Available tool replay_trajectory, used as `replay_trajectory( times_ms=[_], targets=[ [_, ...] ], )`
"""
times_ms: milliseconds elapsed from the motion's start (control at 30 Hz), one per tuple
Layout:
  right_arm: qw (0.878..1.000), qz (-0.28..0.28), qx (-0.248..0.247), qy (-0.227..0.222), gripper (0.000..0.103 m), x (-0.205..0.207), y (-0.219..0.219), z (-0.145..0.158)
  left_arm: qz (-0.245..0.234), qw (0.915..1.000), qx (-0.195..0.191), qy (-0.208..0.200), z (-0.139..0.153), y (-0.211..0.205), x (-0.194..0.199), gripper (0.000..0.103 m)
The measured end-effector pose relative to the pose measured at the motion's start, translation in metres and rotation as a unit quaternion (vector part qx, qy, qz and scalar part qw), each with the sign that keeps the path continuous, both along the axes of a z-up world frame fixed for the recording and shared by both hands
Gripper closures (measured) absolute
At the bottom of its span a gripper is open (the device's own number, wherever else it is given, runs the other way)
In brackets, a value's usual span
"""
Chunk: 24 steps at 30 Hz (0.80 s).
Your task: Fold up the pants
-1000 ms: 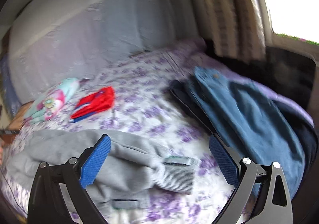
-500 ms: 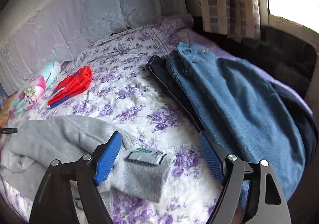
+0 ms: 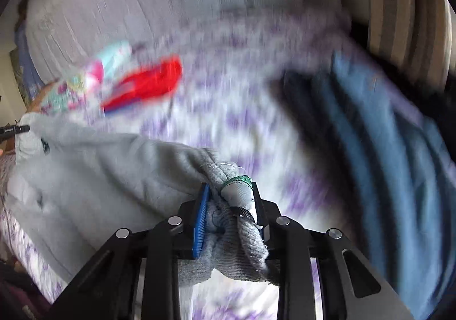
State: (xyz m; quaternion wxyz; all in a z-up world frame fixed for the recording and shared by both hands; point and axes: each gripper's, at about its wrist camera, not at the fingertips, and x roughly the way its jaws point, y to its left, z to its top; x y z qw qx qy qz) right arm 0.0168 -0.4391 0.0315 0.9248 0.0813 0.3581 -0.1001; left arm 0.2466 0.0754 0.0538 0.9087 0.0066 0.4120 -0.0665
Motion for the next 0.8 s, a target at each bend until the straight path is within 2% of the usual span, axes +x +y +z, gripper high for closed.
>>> replay_trajectory(
  times_ms=[100, 167, 233, 267, 300, 333, 367, 433, 467, 533, 567, 600, 667, 800],
  targets=[
    [0.997, 0.019, -0.055, -0.055, 0.075, 0.024, 0.003, 0.041, 0.026, 0.9993, -0.01, -0.027, 0.02, 0.017, 0.002, 0.069],
    [0.996, 0.033, -0.056, -0.064, 0.073, 0.054, -0.002, 0.051, 0.055, 0.9977, -0.012, -0.037, 0.024, 0.027, 0.012, 0.067],
    [0.997, 0.031, -0.05, -0.059, 0.058, 0.097, -0.01, 0.044, 0.079, 0.9964, -0.001, -0.031, 0.016, 0.031, 0.03, 0.064],
    [0.996, 0.025, -0.066, -0.053, 0.028, 0.12, -0.011, 0.034, 0.098, 0.9948, 0.019, -0.02, 0.002, 0.031, 0.049, 0.056],
    [0.995, 0.01, -0.094, -0.031, 0.015, 0.142, -0.012, 0.019, 0.11, 0.9925, 0.054, -0.005, -0.014, 0.03, 0.065, 0.05],
    [0.992, -0.008, -0.123, 0.001, 0.015, 0.163, -0.011, -0.002, 0.12, 0.9896, 0.079, 0.007, -0.026, 0.032, 0.074, 0.048],
    [0.99, -0.022, -0.136, 0.024, 0.018, 0.171, -0.009, -0.015, 0.138, 0.9841, 0.104, 0.042, -0.046, 0.038, 0.088, 0.046],
    [0.992, -0.034, -0.122, 0.014, 0.019, 0.161, -0.005, -0.016, 0.158, 0.9783, 0.105, 0.084, -0.059, 0.052, 0.091, 0.048],
    [0.994, -0.033, -0.108, -0.004, 0.017, 0.147, -0.005, -0.01, 0.154, 0.9811, 0.085, 0.079, -0.053, 0.06, 0.084, 0.048],
    [0.995, -0.023, -0.093, -0.025, 0.015, 0.109, 0.001, 0.002, 0.147, 0.9843, 0.076, 0.063, -0.036, 0.071, 0.068, 0.047],
    [0.996, -0.016, -0.088, -0.031, 0.011, 0.087, 0.005, 0.008, 0.143, 0.9853, 0.074, 0.058, -0.027, 0.075, 0.059, 0.041],
    [0.996, -0.013, -0.083, -0.033, 0.007, 0.066, 0.009, 0.012, 0.138, 0.9864, 0.071, 0.053, -0.016, 0.081, 0.043, 0.032],
    [0.997, -0.003, -0.069, -0.03, 0.005, 0.033, 0.018, 0.013, 0.13, 0.9872, 0.079, 0.047, -0.004, 0.086, 0.015, 0.025],
    [1.0, 0.018, -0.025, -0.002, 0.005, -0.028, 0.043, -0.007, 0.099, 0.9887, 0.092, 0.065, -0.006, 0.095, -0.048, 0.025]
  ],
)
